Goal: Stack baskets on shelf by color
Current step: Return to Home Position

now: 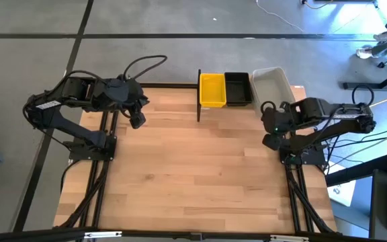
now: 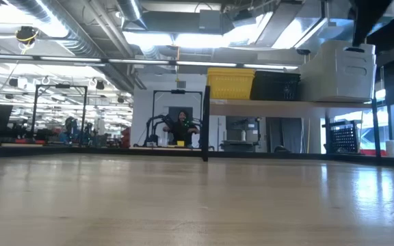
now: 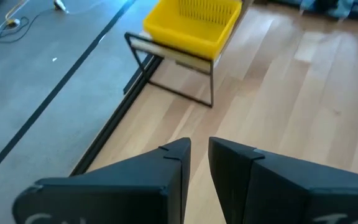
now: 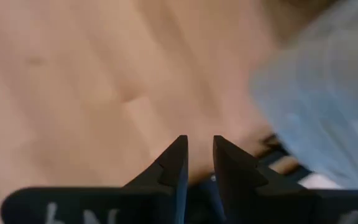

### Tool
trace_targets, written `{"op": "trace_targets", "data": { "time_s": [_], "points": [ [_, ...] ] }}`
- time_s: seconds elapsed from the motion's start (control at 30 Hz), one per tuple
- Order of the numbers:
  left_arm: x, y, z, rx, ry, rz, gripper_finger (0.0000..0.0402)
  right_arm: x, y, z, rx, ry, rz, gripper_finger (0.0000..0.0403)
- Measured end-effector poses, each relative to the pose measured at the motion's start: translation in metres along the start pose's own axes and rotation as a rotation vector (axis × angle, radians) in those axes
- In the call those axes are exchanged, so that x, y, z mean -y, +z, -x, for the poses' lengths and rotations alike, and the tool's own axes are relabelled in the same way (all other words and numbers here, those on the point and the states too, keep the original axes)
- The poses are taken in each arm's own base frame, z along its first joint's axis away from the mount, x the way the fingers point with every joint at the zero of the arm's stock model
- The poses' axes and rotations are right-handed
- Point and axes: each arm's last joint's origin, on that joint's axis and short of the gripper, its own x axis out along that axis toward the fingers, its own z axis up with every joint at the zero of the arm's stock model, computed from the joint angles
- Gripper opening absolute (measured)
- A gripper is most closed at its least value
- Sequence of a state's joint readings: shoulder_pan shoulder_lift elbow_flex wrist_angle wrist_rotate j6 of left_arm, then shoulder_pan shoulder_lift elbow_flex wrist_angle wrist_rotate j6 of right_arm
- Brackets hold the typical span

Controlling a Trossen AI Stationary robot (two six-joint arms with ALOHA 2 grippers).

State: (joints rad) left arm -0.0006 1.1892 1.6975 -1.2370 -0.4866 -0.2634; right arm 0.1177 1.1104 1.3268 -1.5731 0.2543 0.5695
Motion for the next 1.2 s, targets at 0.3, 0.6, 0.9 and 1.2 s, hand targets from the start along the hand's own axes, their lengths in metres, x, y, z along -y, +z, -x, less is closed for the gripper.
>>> {"op": "trace_targets", "data": {
  "time_s": [0.3,0.6,0.9,1.2],
  "points": [
    [0.001,0.004,0.0,0.035,-0.01,0.019,0.0049,0.011,-0.016,-0.021,0.068,-0.232,0.028,0.0072],
    [0.001,0.004,0.0,0.035,-0.01,0.019,0.0049,0.015,-0.014,-0.02,0.144,-0.355,0.059,0.0072],
    [0.001,0.004,0.0,0.035,-0.01,0.019,0.0049,0.016,-0.013,-0.019,0.184,-0.417,0.063,0.0072],
    [0.001,0.004,0.0,0.035,-0.01,0.017,0.0049,0.018,-0.011,-0.018,0.237,-0.499,0.062,0.0072]
  ]
}}
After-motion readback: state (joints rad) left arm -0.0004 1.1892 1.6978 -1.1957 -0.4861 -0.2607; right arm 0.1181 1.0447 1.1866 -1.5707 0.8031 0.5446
